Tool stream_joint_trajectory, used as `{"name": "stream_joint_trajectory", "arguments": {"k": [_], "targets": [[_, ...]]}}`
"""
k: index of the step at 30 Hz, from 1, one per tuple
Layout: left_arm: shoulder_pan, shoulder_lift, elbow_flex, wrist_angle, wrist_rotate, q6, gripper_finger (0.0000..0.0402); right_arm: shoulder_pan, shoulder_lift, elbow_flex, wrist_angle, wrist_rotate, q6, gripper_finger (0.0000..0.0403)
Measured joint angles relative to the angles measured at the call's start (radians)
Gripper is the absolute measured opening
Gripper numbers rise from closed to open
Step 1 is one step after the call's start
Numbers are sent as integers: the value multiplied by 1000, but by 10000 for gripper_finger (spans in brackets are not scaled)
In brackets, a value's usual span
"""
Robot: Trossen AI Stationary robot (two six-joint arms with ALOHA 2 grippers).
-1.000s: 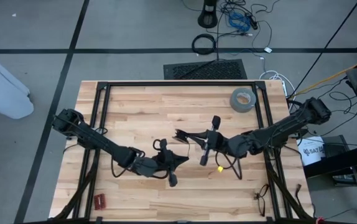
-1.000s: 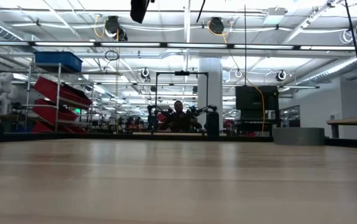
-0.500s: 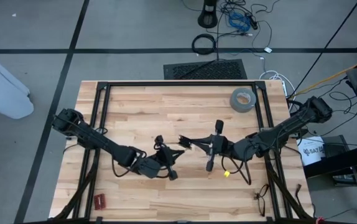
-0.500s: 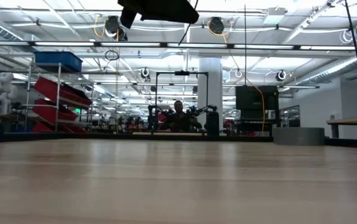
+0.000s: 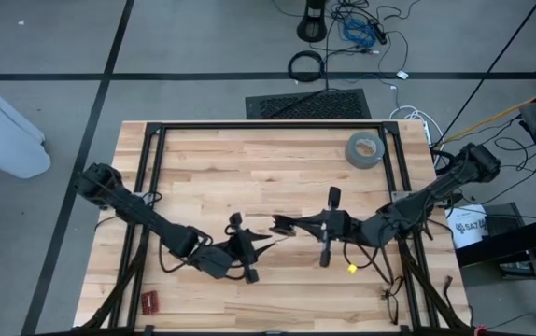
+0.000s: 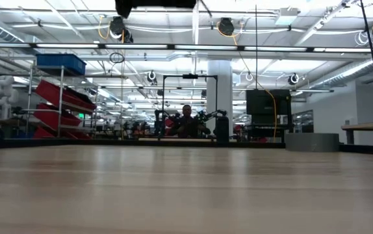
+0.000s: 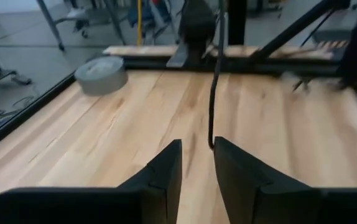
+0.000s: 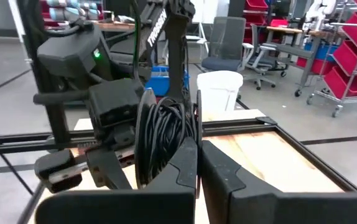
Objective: Coil cords
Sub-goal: Coil the black wire onto the spool
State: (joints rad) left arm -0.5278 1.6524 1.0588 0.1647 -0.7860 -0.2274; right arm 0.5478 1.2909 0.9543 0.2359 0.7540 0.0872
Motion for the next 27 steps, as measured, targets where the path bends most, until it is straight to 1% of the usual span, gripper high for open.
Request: {"name": "stream_joint_trajectory", "arguments": {"k": [2, 7, 9, 11, 15, 18, 22, 25, 27], "targets": [[-9, -6, 0, 33, -2, 14, 100, 6, -7, 0, 1, 0, 0, 0], [-30, -7, 0, 157, -8, 162, 101, 12, -15, 0, 0, 0, 0, 0], [-33, -7, 0, 185, -7, 182, 101, 12, -15, 0, 0, 0, 0, 0], [-32, -7, 0, 216, -4, 167, 101, 11, -15, 0, 0, 1, 0, 0], [-25, -2, 0, 268, 62, 82, 101, 11, -15, 0, 0, 1, -13, 0], [-21, 13, 0, 330, 72, 59, 101, 11, -15, 0, 0, 1, -25, 0], [-13, 56, 0, 490, 76, 53, 101, 11, -15, 0, 0, 1, -27, 0], [-1, 102, 0, 638, 82, 72, 101, 11, -15, 0, 7, 1, -27, 0], [15, 137, 0, 741, 103, 76, 101, 11, -15, 0, 15, 1, -28, 0]]}}
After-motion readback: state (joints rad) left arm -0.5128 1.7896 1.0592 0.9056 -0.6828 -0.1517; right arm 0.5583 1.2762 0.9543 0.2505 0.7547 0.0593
